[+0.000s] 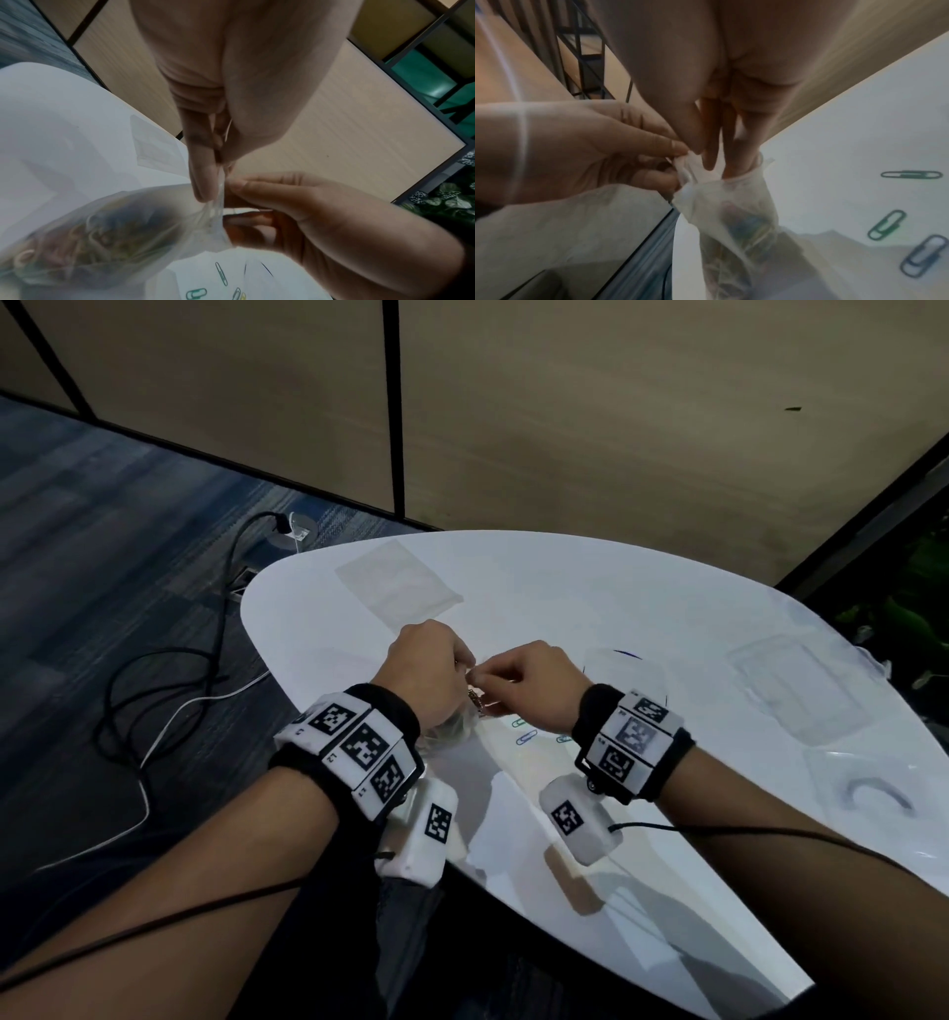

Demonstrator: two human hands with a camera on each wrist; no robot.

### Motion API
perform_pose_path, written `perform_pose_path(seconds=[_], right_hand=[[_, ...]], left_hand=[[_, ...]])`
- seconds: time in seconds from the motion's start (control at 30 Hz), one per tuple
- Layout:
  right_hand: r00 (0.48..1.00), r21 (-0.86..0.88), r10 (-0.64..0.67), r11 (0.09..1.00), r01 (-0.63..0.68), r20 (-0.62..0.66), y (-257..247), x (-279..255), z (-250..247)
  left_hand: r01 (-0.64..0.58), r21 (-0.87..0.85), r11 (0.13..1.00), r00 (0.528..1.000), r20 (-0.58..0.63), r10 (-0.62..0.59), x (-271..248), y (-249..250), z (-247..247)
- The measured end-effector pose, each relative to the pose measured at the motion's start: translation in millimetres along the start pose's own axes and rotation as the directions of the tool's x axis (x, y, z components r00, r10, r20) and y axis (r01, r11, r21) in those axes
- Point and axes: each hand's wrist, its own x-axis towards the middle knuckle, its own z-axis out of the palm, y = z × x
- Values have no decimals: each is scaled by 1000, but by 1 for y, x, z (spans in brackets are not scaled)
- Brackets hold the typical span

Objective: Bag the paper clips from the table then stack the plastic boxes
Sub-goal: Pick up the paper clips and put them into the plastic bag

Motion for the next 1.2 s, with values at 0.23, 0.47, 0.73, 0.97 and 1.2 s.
perform_pose_path(seconds=[0.23, 0.47, 0.73, 0.97, 1.2], right_hand=[[942, -327, 170, 908, -264, -290, 54, 4, -37], [921, -490, 367, 784, -382, -130, 111, 7, 23], [986, -913, 88, 397, 95, 142, 132, -6, 54], [984, -903, 46, 407, 138, 171, 130, -15, 54], [999, -860, 14, 509, 31, 44, 101, 0, 39]], left_hand=[[12, -11, 1000, 1000, -16, -12, 0, -5, -4], [18, -10, 1000, 999, -26, -18, -4, -9, -11], [14, -10, 1000, 1000, -15, -14, -5, -8, -12], [10, 6, 1000, 1000, 2, -10, -7, -6, -10], [-2, 14, 1000, 1000, 6, 2, -7, -7, -9]])
